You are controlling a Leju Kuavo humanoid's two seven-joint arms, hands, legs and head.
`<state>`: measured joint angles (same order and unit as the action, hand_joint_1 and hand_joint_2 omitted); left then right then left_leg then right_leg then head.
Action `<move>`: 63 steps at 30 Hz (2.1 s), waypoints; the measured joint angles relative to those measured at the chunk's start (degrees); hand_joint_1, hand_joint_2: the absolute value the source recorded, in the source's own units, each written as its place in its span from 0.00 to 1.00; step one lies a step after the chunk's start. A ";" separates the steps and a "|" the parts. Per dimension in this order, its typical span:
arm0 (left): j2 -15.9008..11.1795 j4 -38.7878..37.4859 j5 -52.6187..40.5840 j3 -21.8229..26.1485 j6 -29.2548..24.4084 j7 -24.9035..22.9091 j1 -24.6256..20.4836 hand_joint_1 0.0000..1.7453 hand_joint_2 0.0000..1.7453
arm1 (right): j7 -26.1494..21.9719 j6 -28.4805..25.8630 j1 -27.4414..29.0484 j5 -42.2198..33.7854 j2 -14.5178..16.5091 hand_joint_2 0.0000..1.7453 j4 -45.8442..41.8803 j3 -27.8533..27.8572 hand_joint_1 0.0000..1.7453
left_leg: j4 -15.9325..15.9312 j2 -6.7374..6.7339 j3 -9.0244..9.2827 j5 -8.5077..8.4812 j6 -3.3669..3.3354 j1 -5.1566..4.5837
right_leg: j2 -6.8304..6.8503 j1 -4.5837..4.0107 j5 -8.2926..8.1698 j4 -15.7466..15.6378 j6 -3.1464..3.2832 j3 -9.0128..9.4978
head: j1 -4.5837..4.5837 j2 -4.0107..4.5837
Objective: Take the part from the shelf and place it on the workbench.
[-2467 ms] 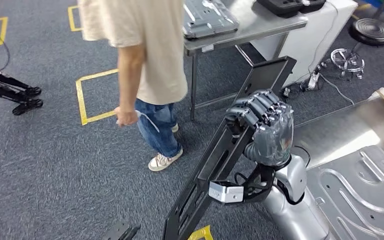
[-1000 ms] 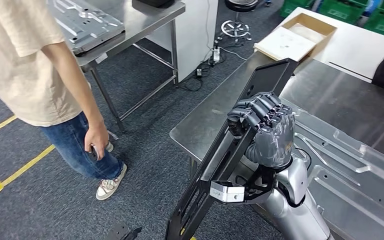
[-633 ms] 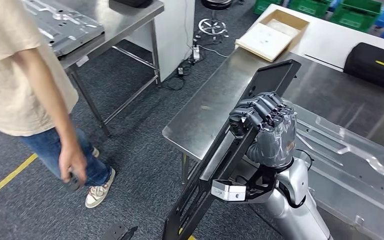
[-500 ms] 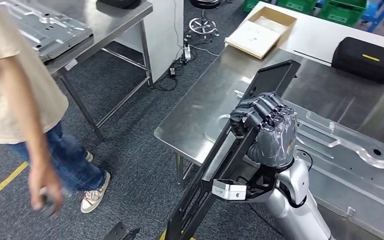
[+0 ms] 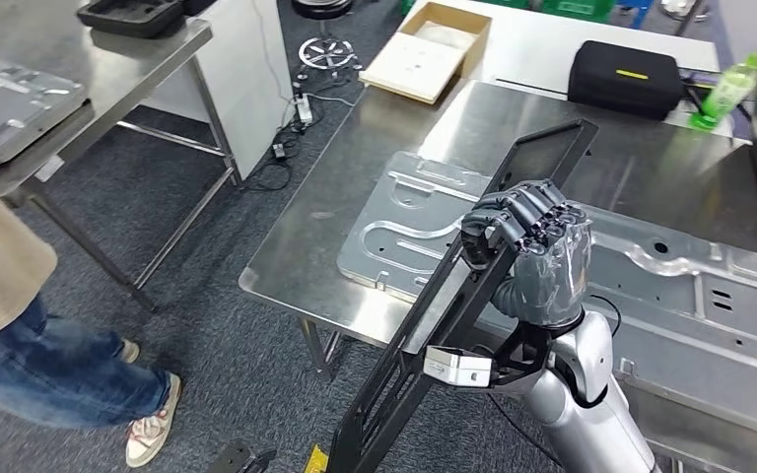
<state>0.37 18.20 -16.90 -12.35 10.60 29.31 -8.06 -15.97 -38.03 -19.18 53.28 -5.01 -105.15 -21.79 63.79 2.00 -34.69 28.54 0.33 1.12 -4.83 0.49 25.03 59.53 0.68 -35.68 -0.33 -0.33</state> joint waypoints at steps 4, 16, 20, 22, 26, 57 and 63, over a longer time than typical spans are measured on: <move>-0.02 -0.05 0.07 -0.04 -0.01 -0.01 -0.05 0.00 0.00 | 0.08 0.02 0.17 -0.31 0.01 1.00 0.02 0.74 1.00 | -4.04 1.62 1.58 -0.99 -0.87 0.04 | -2.52 0.28 -0.51 0.31 -1.44 -1.15 | 0.00 0.00; 0.06 -0.05 -0.01 -0.34 -0.56 -0.15 -0.24 0.00 0.00 | 0.44 0.42 0.28 -0.67 0.03 1.00 0.76 2.45 1.00 | -4.97 -6.31 2.07 -1.28 -2.02 -0.48 | 7.83 -0.23 0.65 2.14 -2.07 -0.66 | 0.16 0.00; 0.20 -0.05 0.20 -0.41 -1.16 -0.70 -0.50 0.00 0.00 | 2.78 3.00 0.22 -1.59 0.09 1.00 1.40 3.18 1.00 | -4.99 -7.40 2.48 -0.88 -0.81 -0.75 | 7.80 -0.66 0.37 -0.26 -0.85 0.23 | 0.16 0.00; 0.28 -0.05 0.31 -0.41 -1.36 -0.90 -0.49 0.00 0.00 | 3.73 3.92 -0.02 -2.67 0.11 1.00 2.00 3.77 1.00 | -2.93 -5.63 1.72 0.78 -0.28 -0.61 | 7.27 -0.36 0.10 -0.72 -0.11 0.39 | 0.15 0.00; 0.28 -0.05 0.41 -0.41 -1.40 -1.03 0.17 0.00 0.00 | 4.78 5.61 -0.41 -4.26 0.25 1.00 3.37 4.34 1.00 | 9.28 -2.64 -4.06 6.19 0.07 -0.48 | 6.07 -0.46 0.04 -0.77 0.66 0.41 | 0.13 0.00; -0.11 -0.18 1.76 -0.43 -0.05 0.37 1.29 0.00 0.00 | 12.07 16.26 -11.63 -9.74 -3.25 1.00 16.68 12.22 1.00 | 9.95 -2.22 -6.11 4.92 -0.30 -0.41 | 4.72 -0.05 -0.07 -0.36 0.27 -0.19 | 0.17 0.00; -0.56 -0.32 2.54 -0.43 0.81 0.81 1.60 0.00 0.00 | 12.87 17.50 -13.97 -11.11 -5.02 1.00 20.98 13.90 1.00 | -3.14 -2.09 -0.41 -2.39 -1.65 -0.87 | 4.51 -0.53 0.14 0.21 -0.11 -0.38 | 0.18 0.00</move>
<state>-0.19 17.88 -14.36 -12.79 11.41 30.12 -6.46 -3.09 -20.53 -33.15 42.17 -10.03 -84.17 -7.89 60.65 -0.09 -35.10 26.15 -1.32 0.25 -0.32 -0.04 25.17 59.75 0.57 -36.06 -0.15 -0.33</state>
